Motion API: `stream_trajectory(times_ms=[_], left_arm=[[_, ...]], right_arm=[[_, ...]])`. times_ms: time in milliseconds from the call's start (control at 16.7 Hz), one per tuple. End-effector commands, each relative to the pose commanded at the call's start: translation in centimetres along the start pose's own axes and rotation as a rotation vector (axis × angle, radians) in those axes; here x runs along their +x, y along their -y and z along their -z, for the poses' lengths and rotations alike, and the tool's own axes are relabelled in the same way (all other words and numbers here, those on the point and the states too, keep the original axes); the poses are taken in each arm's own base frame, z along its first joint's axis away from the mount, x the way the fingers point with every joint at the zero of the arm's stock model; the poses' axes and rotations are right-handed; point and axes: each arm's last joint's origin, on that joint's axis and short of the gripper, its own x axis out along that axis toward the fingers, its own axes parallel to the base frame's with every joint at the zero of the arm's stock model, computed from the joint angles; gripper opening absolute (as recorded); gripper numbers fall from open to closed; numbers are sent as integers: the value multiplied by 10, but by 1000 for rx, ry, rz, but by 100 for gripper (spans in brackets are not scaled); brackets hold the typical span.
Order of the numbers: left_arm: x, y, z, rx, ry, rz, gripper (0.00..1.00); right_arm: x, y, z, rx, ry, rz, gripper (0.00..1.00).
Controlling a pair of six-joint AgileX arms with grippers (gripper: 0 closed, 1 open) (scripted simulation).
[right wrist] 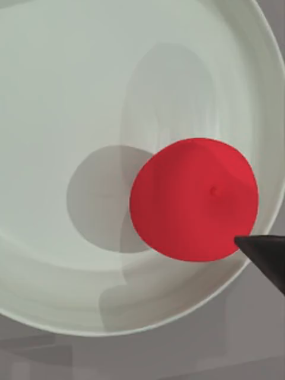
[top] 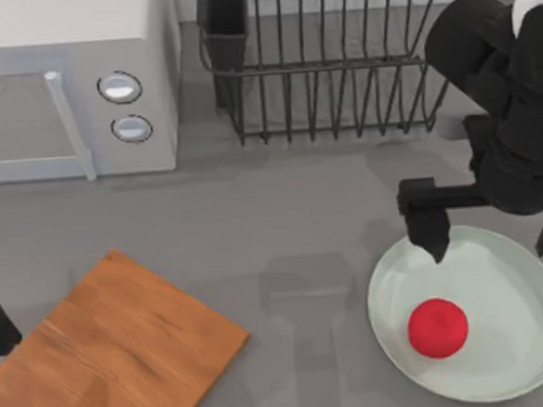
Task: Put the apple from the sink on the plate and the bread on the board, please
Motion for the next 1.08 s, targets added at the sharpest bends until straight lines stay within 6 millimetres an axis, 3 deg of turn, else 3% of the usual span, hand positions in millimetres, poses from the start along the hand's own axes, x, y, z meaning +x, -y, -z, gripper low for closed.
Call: stream_trajectory(times_ms=[300, 540, 840, 1080], left_arm=[[0, 0, 0, 0, 0, 0, 100], [0, 0, 0, 0, 0, 0, 100], [0, 0, 0, 0, 0, 0, 100], [0, 0, 0, 0, 0, 0, 100]], right_arm=[[-1, 5, 2, 1, 22, -12, 100], [-11, 33, 19, 0, 164, -80, 100], [-24, 87, 73, -3, 546, -191, 100], [-9, 124, 124, -5, 946, -214, 100]])
